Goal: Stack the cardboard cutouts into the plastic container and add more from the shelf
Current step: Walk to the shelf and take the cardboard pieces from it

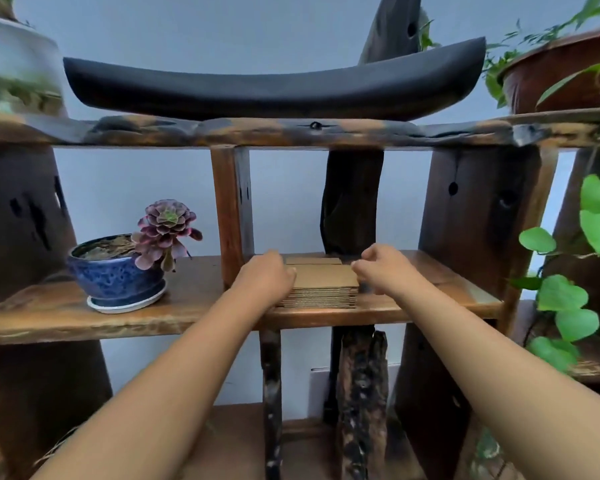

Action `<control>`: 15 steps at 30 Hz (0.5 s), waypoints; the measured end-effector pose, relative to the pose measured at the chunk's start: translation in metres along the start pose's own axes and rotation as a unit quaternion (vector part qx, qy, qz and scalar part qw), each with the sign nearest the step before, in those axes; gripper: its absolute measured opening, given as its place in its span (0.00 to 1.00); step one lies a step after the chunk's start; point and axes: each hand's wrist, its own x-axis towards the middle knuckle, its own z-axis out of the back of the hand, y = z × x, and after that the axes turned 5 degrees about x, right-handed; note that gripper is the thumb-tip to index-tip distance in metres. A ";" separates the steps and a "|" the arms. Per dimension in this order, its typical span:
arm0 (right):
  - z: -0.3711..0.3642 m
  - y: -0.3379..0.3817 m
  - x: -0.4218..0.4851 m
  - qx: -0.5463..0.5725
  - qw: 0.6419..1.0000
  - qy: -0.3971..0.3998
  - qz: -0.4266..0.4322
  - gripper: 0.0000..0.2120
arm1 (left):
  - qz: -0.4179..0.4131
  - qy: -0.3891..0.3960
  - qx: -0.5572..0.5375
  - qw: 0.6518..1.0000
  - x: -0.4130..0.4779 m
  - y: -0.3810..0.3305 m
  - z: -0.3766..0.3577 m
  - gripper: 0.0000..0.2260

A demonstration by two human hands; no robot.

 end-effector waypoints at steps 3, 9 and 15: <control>-0.002 0.003 0.021 -0.044 0.997 0.038 -0.054 0.15 | 0.042 0.060 -0.003 0.997 0.023 -0.004 0.000 0.26; -0.016 0.006 0.039 -0.087 0.975 0.134 -0.157 0.21 | 0.056 0.170 0.031 0.983 0.035 -0.023 0.001 0.26; -0.023 0.018 0.046 -0.122 0.967 0.138 -0.174 0.15 | 0.066 0.223 0.071 0.970 0.040 -0.030 0.008 0.22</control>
